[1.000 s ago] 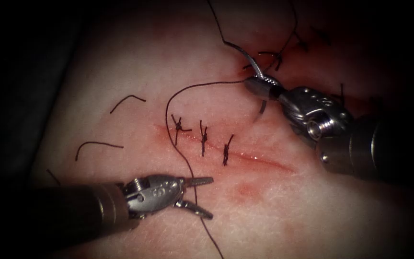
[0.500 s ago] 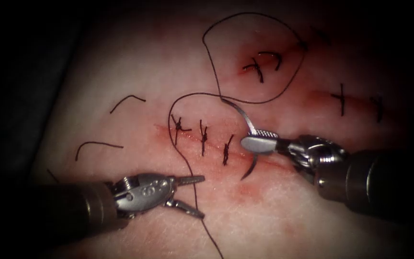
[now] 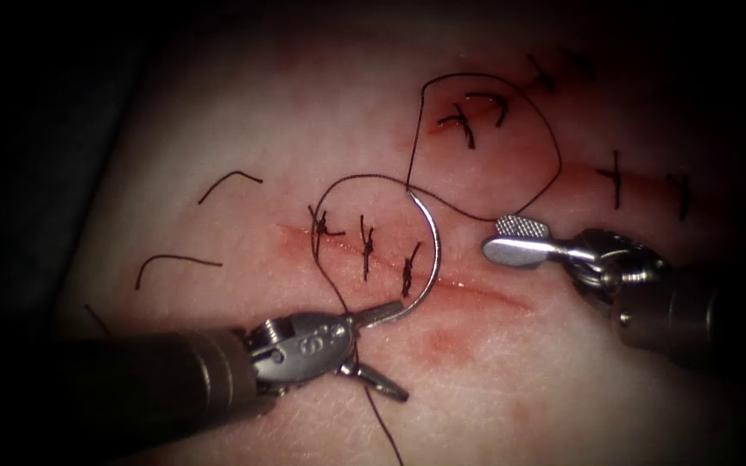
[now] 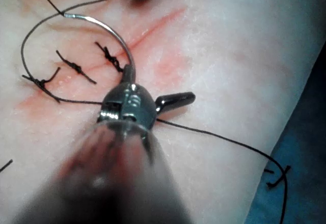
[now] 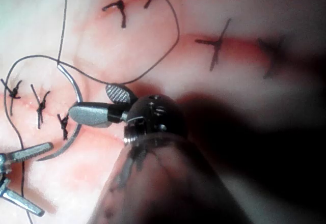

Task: Wound Closure
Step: Pick up the needle with the left gripper, then hand it to the right gripper.

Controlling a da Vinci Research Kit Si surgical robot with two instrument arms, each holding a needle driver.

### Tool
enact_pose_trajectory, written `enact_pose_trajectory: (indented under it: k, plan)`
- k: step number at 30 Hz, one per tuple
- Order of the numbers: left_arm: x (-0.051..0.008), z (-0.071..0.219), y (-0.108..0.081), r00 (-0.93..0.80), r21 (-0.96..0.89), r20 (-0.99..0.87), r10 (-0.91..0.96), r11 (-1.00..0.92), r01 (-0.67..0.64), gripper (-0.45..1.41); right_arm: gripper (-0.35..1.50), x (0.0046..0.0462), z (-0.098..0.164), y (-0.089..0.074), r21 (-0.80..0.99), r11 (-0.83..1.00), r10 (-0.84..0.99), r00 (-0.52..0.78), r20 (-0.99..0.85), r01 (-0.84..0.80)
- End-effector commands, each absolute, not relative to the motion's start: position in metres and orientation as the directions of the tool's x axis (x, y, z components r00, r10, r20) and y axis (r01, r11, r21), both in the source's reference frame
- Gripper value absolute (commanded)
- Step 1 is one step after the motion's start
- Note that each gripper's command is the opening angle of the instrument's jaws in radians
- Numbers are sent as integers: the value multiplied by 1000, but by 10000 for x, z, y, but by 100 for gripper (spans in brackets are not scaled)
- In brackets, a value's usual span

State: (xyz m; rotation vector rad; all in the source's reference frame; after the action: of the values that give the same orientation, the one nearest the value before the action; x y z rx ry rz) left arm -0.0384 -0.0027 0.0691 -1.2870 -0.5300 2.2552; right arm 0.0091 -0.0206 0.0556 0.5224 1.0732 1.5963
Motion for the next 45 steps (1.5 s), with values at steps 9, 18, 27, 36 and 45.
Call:
enact_pose_trajectory:
  k: [9, 18, 27, 36, 45]
  plan:
    - [-406, 711, -20, -504, -485, -630, 590, -806, -338, 61, 137, 104, 568, -225, 833, 27, 935, -281, -216, -552]
    - [-392, 727, -20, -586, -417, -566, 580, -815, -402, 46, 135, 108, 567, -227, 831, 31, 934, -280, -222, -555]
    - [-395, 729, -24, -624, -424, -540, 565, -823, -378, -45, 126, 110, 564, -227, 830, 29, 935, -279, -220, -557]
    - [-391, 716, -25, -650, -398, -542, 533, -844, -359, -45, 116, 125, 556, -229, 792, 22, 935, -267, -232, -609]
    - [-395, 670, -29, -687, -196, -565, 456, -883, -425, -45, 128, 157, 533, -216, 651, 20, 926, -232, -298, -758]
